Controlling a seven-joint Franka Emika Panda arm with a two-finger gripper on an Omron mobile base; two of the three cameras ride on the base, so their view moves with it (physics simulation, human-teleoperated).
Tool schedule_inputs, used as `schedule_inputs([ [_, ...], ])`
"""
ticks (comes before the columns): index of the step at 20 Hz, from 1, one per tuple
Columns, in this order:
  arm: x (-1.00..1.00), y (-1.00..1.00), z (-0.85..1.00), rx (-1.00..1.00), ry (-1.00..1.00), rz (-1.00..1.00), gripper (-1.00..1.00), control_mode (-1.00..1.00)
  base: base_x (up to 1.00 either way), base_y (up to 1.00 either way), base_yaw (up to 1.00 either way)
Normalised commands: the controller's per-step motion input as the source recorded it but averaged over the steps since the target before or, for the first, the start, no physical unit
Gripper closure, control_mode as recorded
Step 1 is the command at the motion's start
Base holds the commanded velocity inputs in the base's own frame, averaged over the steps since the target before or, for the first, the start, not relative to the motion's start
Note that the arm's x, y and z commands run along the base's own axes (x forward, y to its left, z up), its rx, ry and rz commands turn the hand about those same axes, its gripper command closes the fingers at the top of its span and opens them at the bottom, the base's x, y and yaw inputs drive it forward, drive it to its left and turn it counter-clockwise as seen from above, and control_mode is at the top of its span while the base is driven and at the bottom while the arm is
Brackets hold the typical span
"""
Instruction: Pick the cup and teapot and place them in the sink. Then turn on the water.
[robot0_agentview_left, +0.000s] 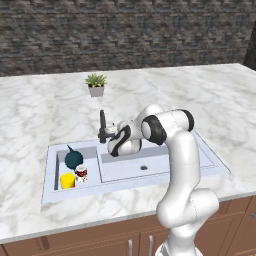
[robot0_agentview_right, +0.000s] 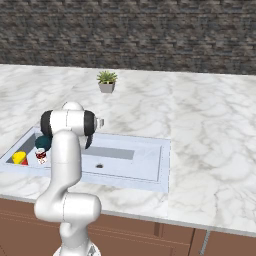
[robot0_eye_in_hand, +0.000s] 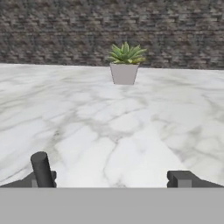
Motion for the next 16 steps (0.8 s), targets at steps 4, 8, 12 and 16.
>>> schedule_inputs([
  [4,0.0,-0.33,0.01,0.02,0.0,0.0,-1.0,-1.0,0.0,0.0,0.0],
  [8,0.0,-0.55,0.0,0.02,0.0,0.0,-1.0,-1.0,0.0,0.0,0.0],
  [12,0.0,-0.7,0.0,0.0,0.0,0.0,-1.0,-1.0,0.0,0.0,0.0],
  [16,0.0,-0.81,0.0,0.01,0.0,0.0,-1.0,-1.0,0.0,0.0,0.0],
])
